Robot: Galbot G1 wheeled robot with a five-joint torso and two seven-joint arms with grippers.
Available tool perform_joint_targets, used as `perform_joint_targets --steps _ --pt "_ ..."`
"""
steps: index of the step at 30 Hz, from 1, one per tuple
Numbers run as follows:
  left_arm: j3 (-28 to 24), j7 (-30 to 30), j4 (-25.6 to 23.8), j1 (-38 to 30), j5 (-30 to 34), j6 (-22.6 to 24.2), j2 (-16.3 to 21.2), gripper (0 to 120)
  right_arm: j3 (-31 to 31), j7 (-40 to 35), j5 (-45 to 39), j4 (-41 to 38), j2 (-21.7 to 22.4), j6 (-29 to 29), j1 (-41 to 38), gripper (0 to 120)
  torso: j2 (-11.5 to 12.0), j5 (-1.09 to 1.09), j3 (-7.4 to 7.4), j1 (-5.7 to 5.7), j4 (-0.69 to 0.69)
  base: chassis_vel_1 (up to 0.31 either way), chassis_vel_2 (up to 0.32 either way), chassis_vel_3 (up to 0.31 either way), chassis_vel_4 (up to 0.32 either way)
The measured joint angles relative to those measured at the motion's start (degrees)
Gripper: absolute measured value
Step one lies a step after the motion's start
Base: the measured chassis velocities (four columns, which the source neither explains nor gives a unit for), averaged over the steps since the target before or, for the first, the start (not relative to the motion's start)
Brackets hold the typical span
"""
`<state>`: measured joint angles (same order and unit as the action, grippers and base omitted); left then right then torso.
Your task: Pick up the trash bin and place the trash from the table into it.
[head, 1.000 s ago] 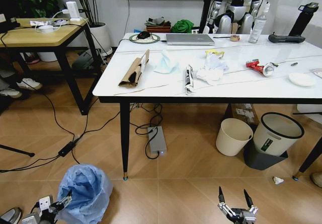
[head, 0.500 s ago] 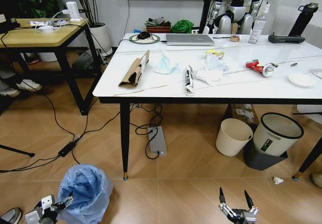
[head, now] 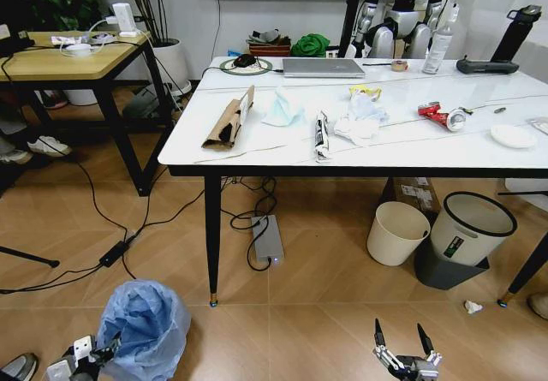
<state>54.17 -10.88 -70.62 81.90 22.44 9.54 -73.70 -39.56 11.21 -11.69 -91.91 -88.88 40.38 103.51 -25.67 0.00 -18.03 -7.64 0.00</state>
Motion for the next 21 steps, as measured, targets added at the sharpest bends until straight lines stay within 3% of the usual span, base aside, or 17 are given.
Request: perform_joint_targets --steps 3,12,21 --pt "0.01 -0.1 0.03 -0.02 0.08 -0.02 0.0 34 0.01 0.01 0.01 -0.07 -0.01 -0.02 0.02 100 -0.01 0.0 -0.01 0.0 0.0 0.0 0.0 0.0 0.0" --pt "0.09 -0.76 0.47 -0.14 0.32 -0.2 -0.21 1 0.0 0.03 0.03 -0.2 0.16 -0.25 0.07 100 -0.06 0.0 -0.03 -0.01 0.0 0.0 0.0 0.0 0.0" --pt "-0.83 -5.62 -1.87 2.26 0.39 -1.32 -0.13 0 -0.02 0.05 0.07 -0.22 0.35 -0.63 0.01 100 -0.07 -0.04 -0.06 -0.03 0.01 0.0 0.0 0.0 0.0"
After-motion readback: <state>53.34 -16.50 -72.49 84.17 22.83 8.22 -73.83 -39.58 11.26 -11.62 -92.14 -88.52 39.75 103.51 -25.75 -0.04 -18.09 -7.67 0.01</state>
